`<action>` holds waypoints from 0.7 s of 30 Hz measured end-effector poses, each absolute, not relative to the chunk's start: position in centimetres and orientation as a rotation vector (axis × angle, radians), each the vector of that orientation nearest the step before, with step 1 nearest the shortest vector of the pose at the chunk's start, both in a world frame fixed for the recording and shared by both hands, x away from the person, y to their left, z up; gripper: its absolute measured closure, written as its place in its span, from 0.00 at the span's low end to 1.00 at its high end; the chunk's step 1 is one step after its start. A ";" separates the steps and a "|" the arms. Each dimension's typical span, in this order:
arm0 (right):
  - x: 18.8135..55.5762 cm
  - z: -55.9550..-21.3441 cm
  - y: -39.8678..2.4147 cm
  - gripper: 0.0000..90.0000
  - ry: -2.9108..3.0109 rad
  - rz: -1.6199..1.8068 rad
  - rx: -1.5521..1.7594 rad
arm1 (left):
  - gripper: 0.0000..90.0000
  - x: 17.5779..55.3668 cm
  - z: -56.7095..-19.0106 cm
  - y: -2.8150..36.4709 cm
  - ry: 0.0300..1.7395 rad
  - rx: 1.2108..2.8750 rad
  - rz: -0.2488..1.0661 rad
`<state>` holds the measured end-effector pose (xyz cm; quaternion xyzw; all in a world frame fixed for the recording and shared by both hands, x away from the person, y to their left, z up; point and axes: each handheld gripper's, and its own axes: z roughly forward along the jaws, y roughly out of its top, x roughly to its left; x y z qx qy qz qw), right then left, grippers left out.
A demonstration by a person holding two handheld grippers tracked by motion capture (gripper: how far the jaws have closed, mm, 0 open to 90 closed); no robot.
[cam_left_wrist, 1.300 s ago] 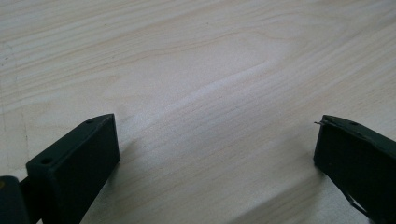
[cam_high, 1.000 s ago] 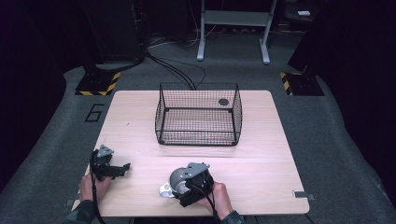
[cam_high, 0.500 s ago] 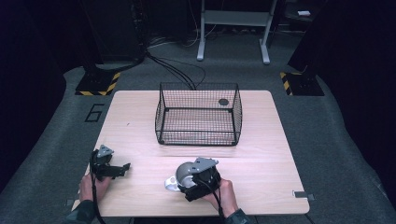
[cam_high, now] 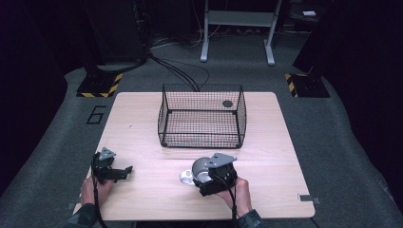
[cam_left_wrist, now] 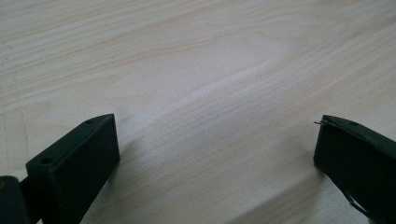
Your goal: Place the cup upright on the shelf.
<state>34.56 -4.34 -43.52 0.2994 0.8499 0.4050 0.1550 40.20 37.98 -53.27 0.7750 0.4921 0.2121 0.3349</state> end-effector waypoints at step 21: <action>36.8 -41.7 -8.3 0.07 2.336 1.144 0.987 | 0.00 40.2 -53.3 38.0 1.277 2.030 0.559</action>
